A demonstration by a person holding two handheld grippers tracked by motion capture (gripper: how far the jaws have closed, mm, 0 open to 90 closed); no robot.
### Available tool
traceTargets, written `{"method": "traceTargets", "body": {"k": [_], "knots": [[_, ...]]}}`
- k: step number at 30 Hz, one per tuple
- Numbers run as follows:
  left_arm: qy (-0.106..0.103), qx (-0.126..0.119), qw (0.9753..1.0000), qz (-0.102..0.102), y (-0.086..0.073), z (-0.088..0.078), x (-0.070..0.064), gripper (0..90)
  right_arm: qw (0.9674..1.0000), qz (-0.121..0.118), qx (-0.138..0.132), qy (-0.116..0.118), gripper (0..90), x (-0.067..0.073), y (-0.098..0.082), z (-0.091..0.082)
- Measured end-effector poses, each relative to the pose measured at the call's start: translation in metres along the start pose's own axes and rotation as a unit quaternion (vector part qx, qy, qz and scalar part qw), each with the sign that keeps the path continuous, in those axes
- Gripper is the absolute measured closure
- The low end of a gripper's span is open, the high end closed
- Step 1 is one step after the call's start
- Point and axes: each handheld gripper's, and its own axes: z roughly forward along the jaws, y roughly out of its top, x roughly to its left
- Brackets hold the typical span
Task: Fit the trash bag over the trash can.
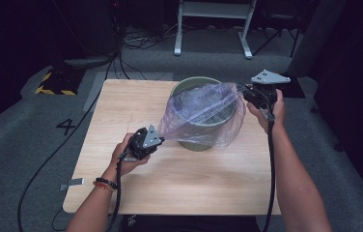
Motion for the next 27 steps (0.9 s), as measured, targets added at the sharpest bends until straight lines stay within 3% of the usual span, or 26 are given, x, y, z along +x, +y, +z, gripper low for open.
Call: {"method": "traceTargets", "body": {"k": [2, 3, 5, 7, 8, 11, 13, 17, 20, 23, 27], "knots": [[0.009, -0.003, 0.9999, -0.005, -0.003, -0.001, 0.000, 89.9, 0.9999, 0.012, 0.005, 0.000, 90.0, -0.005, -0.003, 0.004], [0.020, -0.005, 0.9997, -0.012, -0.003, -0.003, 0.000, 81.1, 0.9998, 0.019, 0.005, 0.001, 90.0, -0.006, -0.004, 0.005], [0.027, -0.021, 0.9991, -0.024, -0.003, -0.008, 0.000, 55.0, 0.9996, 0.028, 0.002, 0.006, 90.0, -0.007, -0.006, 0.006], [0.023, -0.040, 0.9985, -0.031, -0.002, -0.016, -0.003, 33.3, 0.9997, 0.026, 0.002, 0.006, 90.0, -0.006, -0.007, 0.006], [0.012, -0.050, 0.9983, -0.028, -0.001, -0.020, -0.005, 26.7, 0.9997, 0.025, 0.002, 0.006, 90.0, -0.005, -0.006, 0.006], [-0.014, -0.070, 0.9974, -0.010, 0.002, -0.033, -0.016, 15.8, 0.9997, 0.022, 0.000, 0.005, 90.0, -0.003, -0.005, 0.005], [-0.024, -0.080, 0.9965, 0.006, 0.004, -0.042, -0.025, 15.4, 0.9998, 0.021, -0.002, 0.004, 90.0, -0.002, -0.005, 0.004], [-0.047, -0.119, 0.9918, 0.006, 0.012, -0.060, -0.038, 15.6, 0.9999, 0.017, -0.002, 0.004, 90.0, 0.001, -0.004, 0.002], [-0.031, -0.137, 0.9898, 0.019, 0.025, -0.073, -0.042, 16.5, 0.9999, 0.012, -0.001, 0.006, 90.0, 0.003, -0.004, 0.003], [-0.015, -0.165, 0.9861, 0.003, 0.039, -0.083, -0.033, 21.5, 0.9999, 0.009, 0.001, 0.008, 90.0, 0.005, -0.003, 0.004], [0.007, -0.169, 0.9853, -0.025, 0.053, -0.082, -0.012, 23.0, 0.9999, 0.007, 0.002, 0.012, 90.0, 0.007, -0.004, 0.004]]}}
